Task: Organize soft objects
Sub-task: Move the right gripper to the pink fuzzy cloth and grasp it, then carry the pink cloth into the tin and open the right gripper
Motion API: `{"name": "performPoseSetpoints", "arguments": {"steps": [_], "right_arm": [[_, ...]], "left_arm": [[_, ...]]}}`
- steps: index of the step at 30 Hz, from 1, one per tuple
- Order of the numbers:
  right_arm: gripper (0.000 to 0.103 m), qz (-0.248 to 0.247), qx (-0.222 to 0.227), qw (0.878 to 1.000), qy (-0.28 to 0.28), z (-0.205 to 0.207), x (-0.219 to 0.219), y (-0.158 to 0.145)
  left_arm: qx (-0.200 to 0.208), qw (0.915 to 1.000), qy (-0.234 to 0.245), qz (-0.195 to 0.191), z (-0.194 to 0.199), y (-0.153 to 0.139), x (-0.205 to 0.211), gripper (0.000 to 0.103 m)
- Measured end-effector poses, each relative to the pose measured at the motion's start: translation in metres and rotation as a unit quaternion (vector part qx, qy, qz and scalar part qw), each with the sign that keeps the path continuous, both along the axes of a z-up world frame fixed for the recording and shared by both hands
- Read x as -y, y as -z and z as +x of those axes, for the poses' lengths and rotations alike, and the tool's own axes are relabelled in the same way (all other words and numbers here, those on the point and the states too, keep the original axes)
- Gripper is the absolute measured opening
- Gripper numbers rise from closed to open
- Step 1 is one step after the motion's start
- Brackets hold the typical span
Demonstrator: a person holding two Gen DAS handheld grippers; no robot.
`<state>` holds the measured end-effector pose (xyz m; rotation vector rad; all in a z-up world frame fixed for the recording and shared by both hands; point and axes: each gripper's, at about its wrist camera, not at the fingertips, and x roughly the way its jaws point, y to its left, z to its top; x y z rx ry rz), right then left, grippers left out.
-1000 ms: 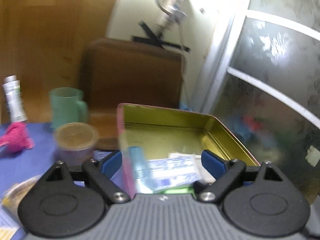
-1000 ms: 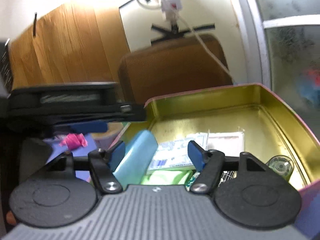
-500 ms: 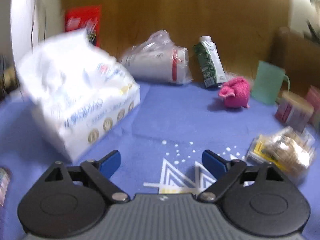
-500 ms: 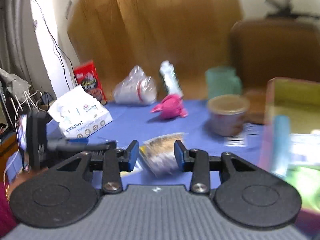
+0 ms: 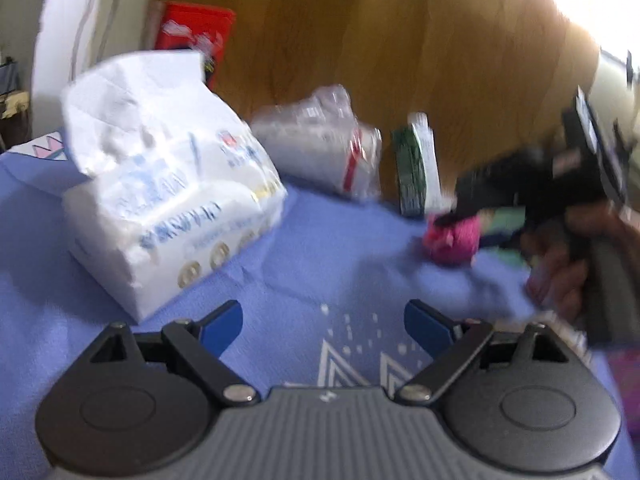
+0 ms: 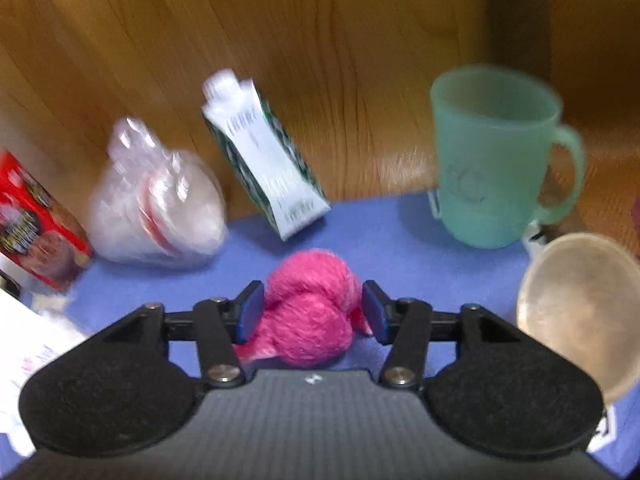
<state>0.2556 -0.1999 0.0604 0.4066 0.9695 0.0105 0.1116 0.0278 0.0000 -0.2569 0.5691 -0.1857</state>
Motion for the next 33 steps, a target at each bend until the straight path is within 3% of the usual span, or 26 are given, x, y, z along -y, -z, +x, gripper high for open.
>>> {"name": "performPoseSetpoints", "arguments": {"steps": [4, 7, 10, 13, 15, 18, 21, 24, 28, 33], "right_arm": [[0.043, -0.005, 0.018, 0.996, -0.090, -0.023, -0.026, -0.009], [0.044, -0.013, 0.030, 0.982, -0.185, -0.060, -0.052, -0.017], [0.044, -0.013, 0.047, 0.956, -0.288, -0.115, -0.073, -0.026], [0.044, -0.023, 0.080, 0.935, -0.344, -0.174, -0.076, -0.031], [0.043, -0.037, 0.099, 0.934, -0.340, -0.212, -0.058, -0.033], [0.040, -0.031, 0.100, 0.949, -0.297, -0.254, -0.015, -0.024], [0.039, -0.044, 0.112, 0.968, -0.220, -0.298, 0.030, -0.010], [0.040, -0.021, 0.138, 0.977, -0.163, -0.335, 0.063, -0.008], [0.047, -0.061, 0.159, 0.971, -0.168, -0.362, 0.067, -0.007], [0.057, -0.102, 0.172, 0.962, -0.189, -0.371, 0.057, -0.005]], "left_arm": [[0.023, 0.9970, -0.030, -0.068, -0.005, -0.002, -0.025, 0.094], [0.043, 0.9899, -0.057, -0.123, -0.012, -0.003, -0.047, 0.094], [0.057, 0.9889, -0.061, -0.123, -0.017, -0.005, -0.049, 0.094], [0.060, 0.9935, -0.037, -0.089, -0.018, -0.009, -0.036, 0.094], [0.055, 0.9962, -0.007, -0.067, -0.018, -0.009, -0.025, 0.095], [0.037, 0.9963, 0.060, -0.050, -0.026, -0.009, -0.005, 0.095], [0.008, 0.9899, 0.128, -0.060, -0.047, -0.005, 0.017, 0.095], [-0.011, 0.9791, 0.193, -0.063, -0.070, -0.004, 0.043, 0.095], [-0.030, 0.9648, 0.253, -0.065, -0.092, -0.004, 0.070, 0.097], [-0.058, 0.9531, 0.286, -0.079, -0.110, -0.003, 0.085, 0.100]]}}
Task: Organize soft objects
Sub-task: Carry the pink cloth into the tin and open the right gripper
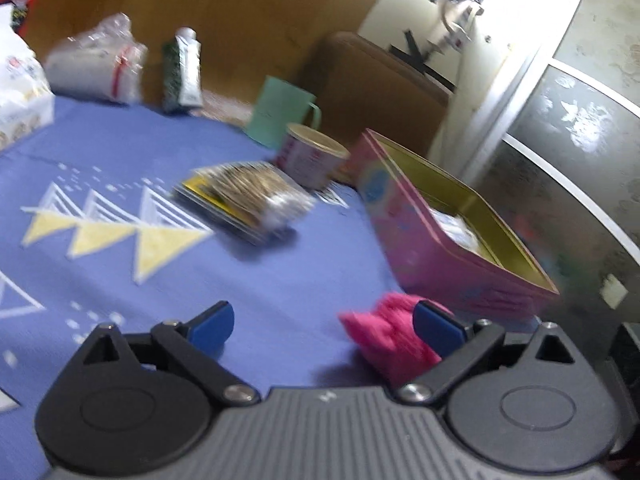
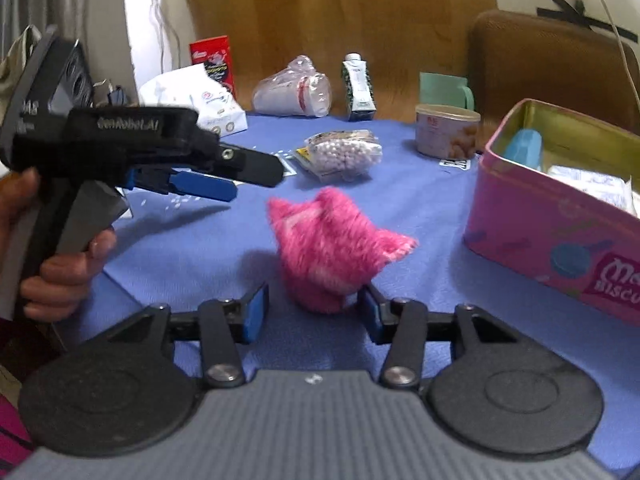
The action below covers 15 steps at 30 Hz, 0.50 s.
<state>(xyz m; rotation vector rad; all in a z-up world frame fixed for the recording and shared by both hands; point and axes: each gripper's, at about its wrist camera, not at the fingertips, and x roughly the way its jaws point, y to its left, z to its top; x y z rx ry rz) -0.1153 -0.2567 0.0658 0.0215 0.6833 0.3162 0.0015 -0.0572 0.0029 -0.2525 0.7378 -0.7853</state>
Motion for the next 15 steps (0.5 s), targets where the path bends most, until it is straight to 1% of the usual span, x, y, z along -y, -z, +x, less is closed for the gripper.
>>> {"name": "performPoseSetpoints", "arguments": {"steps": [2, 3, 6, 7, 8, 10, 11, 12, 13, 15], "right_arm": [[0.058, -0.019, 0.010, 1.000, 0.000, 0.000, -0.003, 0.003], [0.060, -0.022, 0.014, 1.000, 0.003, 0.003, -0.002, 0.005], [0.063, -0.017, 0.015, 1.000, 0.018, 0.003, 0.006, 0.006], [0.063, -0.015, 0.015, 1.000, 0.023, 0.002, 0.009, 0.005], [0.063, -0.012, 0.015, 0.999, 0.027, 0.002, 0.012, 0.005], [0.062, -0.002, 0.016, 0.999, 0.037, 0.003, 0.017, 0.005], [0.062, 0.006, 0.016, 0.999, 0.039, 0.003, 0.019, 0.005], [0.048, 0.016, 0.015, 0.999, 0.040, 0.004, 0.022, 0.005], [0.044, 0.019, 0.015, 0.999, 0.044, 0.002, 0.023, 0.005], [0.043, 0.013, 0.030, 0.998, 0.048, -0.004, 0.024, 0.001]], "left_arm": [[-0.007, 0.9999, 0.015, -0.001, -0.002, -0.001, 0.006, 0.100], [-0.009, 0.9997, 0.022, -0.001, -0.007, -0.003, 0.009, 0.100], [-0.007, 0.9991, 0.042, 0.002, -0.011, -0.007, 0.023, 0.099], [-0.006, 0.9988, 0.048, 0.003, -0.011, -0.008, 0.029, 0.098], [-0.007, 0.9984, 0.056, 0.006, -0.012, -0.008, 0.035, 0.093], [-0.020, 0.9970, 0.075, 0.010, -0.008, -0.004, 0.048, 0.076], [-0.034, 0.9955, 0.088, 0.010, -0.007, 0.000, 0.055, 0.062], [-0.040, 0.9953, 0.086, 0.016, -0.007, 0.003, 0.059, 0.061], [-0.037, 0.9954, 0.087, 0.014, -0.008, 0.003, 0.060, 0.061], [-0.021, 0.9951, 0.096, 0.007, -0.013, -0.007, 0.064, 0.061]]}}
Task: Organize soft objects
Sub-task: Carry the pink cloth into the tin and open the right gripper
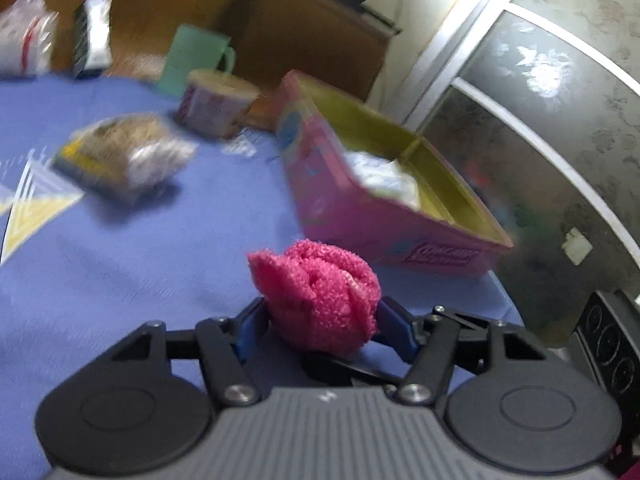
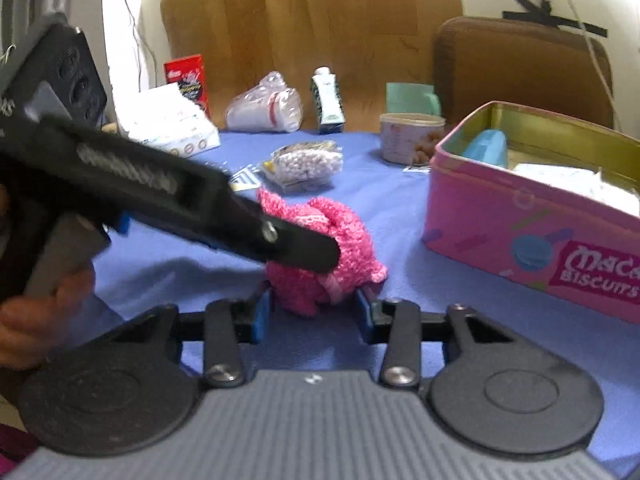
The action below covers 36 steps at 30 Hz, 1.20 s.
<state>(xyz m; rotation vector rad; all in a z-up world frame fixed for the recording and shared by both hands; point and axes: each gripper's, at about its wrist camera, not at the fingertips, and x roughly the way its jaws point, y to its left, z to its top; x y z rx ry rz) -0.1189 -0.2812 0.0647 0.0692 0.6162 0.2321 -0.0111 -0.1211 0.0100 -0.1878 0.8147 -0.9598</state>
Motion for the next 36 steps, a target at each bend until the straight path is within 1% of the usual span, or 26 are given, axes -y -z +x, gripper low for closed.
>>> {"name": "performPoseSetpoints", "arguments": {"steps": [2, 5, 9, 12, 16, 18, 19, 21, 23, 24, 25, 28, 32, 36], "right_arm": [[0.043, 0.000, 0.030, 1.000, 0.006, -0.008, 0.006, -0.009], [0.043, 0.009, 0.068, 0.997, 0.038, -0.017, 0.023, -0.025], [0.043, 0.000, 0.087, 0.992, 0.096, -0.020, 0.051, -0.037], [0.043, 0.002, 0.087, 0.986, 0.143, -0.020, 0.079, -0.042], [0.043, 0.000, 0.074, 0.976, 0.202, -0.018, 0.115, -0.044], [0.044, -0.004, 0.065, 0.971, 0.229, -0.012, 0.131, -0.041], [0.045, -0.008, 0.061, 0.968, 0.242, -0.010, 0.138, -0.039], [0.049, -0.026, 0.057, 0.960, 0.272, -0.005, 0.148, -0.034], [0.059, -0.045, 0.058, 0.951, 0.301, -0.002, 0.158, -0.029], [0.068, -0.047, 0.058, 0.948, 0.310, -0.002, 0.162, -0.027], [0.070, -0.046, 0.058, 0.946, 0.316, -0.002, 0.166, -0.025], [0.070, -0.049, 0.071, 0.940, 0.330, -0.012, 0.164, -0.023], [0.070, -0.025, 0.085, 0.935, 0.344, -0.023, 0.159, -0.027], [0.070, -0.013, 0.091, 0.936, 0.340, -0.022, 0.151, -0.031]], "left_arm": [[0.020, 0.9996, 0.013, -0.013, -0.003, -0.015, 0.008, 0.061], [0.047, 0.9980, 0.038, -0.019, -0.001, -0.034, 0.034, 0.061], [0.069, 0.9949, 0.072, -0.014, 0.002, -0.046, 0.085, 0.062], [0.076, 0.9924, 0.097, -0.011, 0.005, -0.050, 0.129, 0.062], [0.079, 0.9900, 0.117, 0.004, 0.005, -0.045, 0.182, 0.063], [0.087, 0.9892, 0.117, 0.020, 0.005, -0.041, 0.203, 0.069], [0.092, 0.9887, 0.114, 0.028, 0.004, -0.039, 0.211, 0.070], [0.110, 0.9881, 0.098, 0.045, 0.002, -0.036, 0.222, 0.081], [0.130, 0.9871, 0.077, 0.052, 0.000, -0.033, 0.223, 0.087], [0.132, 0.9873, 0.072, 0.051, 0.000, -0.033, 0.222, 0.087], [0.133, 0.9875, 0.070, 0.049, 0.000, -0.034, 0.220, 0.087], [0.145, 0.9864, 0.057, 0.052, -0.002, -0.038, 0.211, 0.087], [0.160, 0.9847, 0.043, 0.054, -0.008, -0.046, 0.195, 0.087], [0.182, 0.9813, 0.037, 0.050, -0.020, -0.050, 0.170, 0.089]]}}
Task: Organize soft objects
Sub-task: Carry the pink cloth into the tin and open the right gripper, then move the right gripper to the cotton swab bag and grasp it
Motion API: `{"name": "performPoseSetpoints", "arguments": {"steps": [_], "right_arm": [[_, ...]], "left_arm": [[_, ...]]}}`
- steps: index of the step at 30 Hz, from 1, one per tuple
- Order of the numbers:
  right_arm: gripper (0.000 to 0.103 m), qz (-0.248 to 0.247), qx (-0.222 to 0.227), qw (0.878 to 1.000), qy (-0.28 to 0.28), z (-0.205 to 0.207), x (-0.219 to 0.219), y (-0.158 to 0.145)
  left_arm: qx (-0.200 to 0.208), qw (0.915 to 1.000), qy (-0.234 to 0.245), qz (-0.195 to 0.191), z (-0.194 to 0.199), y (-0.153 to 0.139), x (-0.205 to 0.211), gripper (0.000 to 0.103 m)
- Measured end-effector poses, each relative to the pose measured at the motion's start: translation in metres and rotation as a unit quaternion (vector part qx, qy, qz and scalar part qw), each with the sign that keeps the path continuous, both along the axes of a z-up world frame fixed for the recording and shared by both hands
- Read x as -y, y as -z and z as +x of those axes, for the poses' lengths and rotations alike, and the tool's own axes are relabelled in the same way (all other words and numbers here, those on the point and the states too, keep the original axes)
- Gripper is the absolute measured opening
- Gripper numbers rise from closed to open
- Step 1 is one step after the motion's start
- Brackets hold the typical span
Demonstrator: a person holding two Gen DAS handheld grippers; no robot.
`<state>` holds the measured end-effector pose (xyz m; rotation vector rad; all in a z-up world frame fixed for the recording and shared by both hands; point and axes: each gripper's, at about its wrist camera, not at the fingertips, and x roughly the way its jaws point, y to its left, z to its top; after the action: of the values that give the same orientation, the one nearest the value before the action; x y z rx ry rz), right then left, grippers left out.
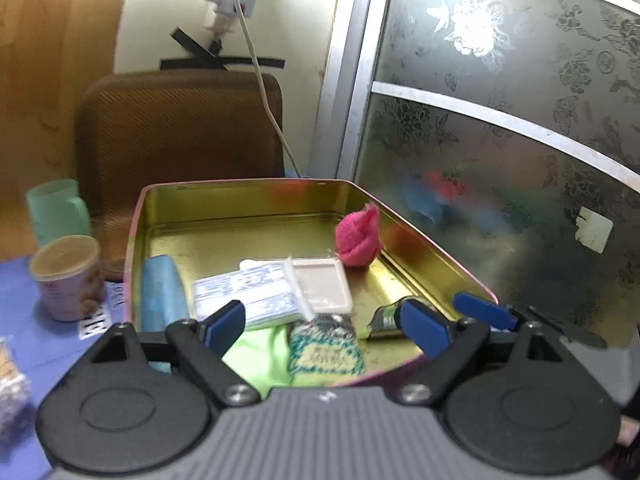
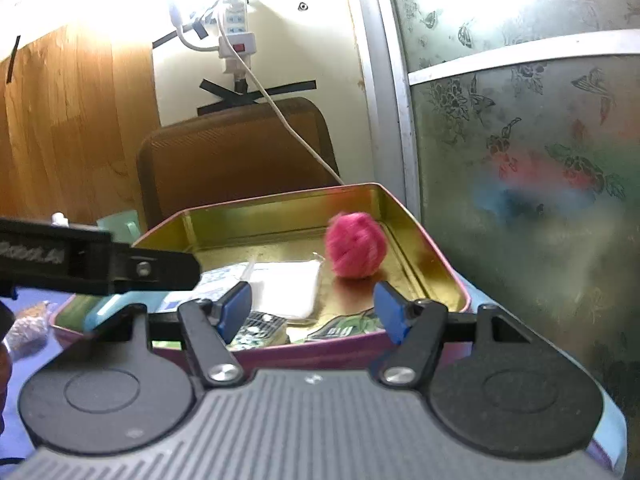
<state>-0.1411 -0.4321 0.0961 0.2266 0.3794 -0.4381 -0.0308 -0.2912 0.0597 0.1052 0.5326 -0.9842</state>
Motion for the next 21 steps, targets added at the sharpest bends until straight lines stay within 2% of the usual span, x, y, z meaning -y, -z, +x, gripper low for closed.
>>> {"name": "performPoseSetpoints", "arguments": {"steps": [7, 13, 17, 19, 21], "right_arm": [[0.070, -0.004, 0.013, 1.000, -0.024, 0.003, -0.029, -0.008], [0.069, -0.032, 0.026, 0.996, -0.083, 0.010, -0.072, -0.017], [0.069, -0.038, 0.017, 0.989, -0.142, 0.022, -0.103, -0.018], [0.069, -0.036, 0.010, 0.983, -0.178, 0.030, -0.119, -0.018], [0.069, -0.043, -0.001, 0.975, -0.220, 0.039, -0.140, -0.015]], "left_arm": [[0.009, 0.9996, -0.027, -0.006, -0.010, 0.008, -0.064, 0.090], [0.002, 0.9952, -0.097, 0.013, 0.006, 0.026, -0.126, 0.090], [-0.023, 0.9850, -0.169, 0.028, 0.030, 0.042, -0.171, 0.090], [-0.033, 0.9768, -0.209, 0.030, 0.043, 0.049, -0.197, 0.090], [-0.043, 0.9641, -0.259, 0.037, 0.058, 0.055, -0.224, 0.090]]}}
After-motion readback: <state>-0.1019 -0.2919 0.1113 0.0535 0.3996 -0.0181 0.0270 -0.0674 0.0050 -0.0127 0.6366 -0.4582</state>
